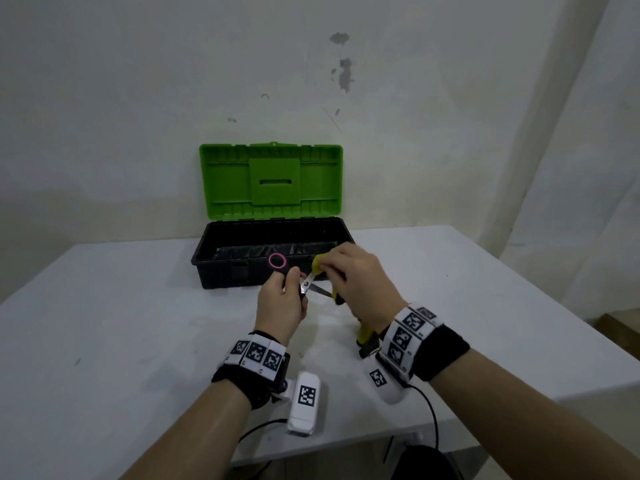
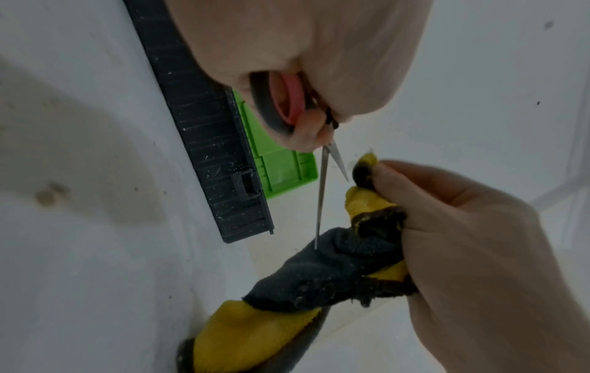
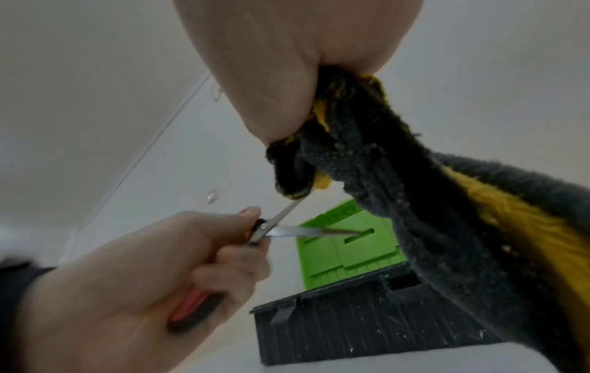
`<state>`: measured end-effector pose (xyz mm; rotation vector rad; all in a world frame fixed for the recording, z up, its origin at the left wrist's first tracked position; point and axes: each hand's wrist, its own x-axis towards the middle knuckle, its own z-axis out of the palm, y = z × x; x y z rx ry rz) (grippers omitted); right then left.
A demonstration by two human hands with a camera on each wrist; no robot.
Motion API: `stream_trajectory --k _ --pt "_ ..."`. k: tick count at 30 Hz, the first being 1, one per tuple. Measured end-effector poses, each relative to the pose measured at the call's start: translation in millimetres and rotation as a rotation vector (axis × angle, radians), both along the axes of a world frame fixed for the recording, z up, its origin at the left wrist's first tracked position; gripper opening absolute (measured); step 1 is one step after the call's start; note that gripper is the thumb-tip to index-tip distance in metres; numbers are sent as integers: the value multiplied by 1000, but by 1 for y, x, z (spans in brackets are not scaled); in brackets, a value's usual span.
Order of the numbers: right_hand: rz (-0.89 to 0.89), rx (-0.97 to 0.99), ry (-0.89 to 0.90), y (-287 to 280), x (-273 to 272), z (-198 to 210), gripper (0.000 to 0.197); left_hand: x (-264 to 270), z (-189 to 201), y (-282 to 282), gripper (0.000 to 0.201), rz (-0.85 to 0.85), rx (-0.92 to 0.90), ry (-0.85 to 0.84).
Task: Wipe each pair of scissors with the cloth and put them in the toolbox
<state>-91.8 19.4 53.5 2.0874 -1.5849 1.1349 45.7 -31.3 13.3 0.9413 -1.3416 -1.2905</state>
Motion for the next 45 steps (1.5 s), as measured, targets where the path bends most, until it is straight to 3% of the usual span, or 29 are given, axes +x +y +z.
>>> stream_trajectory --k 3,9,14,20,24,26,33,38,45 --pt "40 92 129 2 8 -11 12 -2 2 2 31 -27 -19 -3" --pt "-121 49 -80 -6 -13 10 14 1 -4 -1 30 -16 -22 -47" --pt "39 284 173 3 11 2 20 2 -3 -1 30 -33 -33 -38" --pt "-100 60 -84 -8 -19 4 13 4 -5 -1 30 -25 7 -28" --pt "81 92 114 2 -6 -4 12 1 -1 -1 31 -32 81 54" --pt "81 143 153 1 -6 -8 12 -1 1 1 31 -63 92 75" --pt "-77 6 -78 -6 -23 8 11 2 -4 2 31 -68 75 24" --pt "34 211 128 4 5 2 14 0 -1 2 31 -76 44 17" --pt "-186 225 -66 -4 -25 17 17 8 -10 -1 32 -51 90 -24"
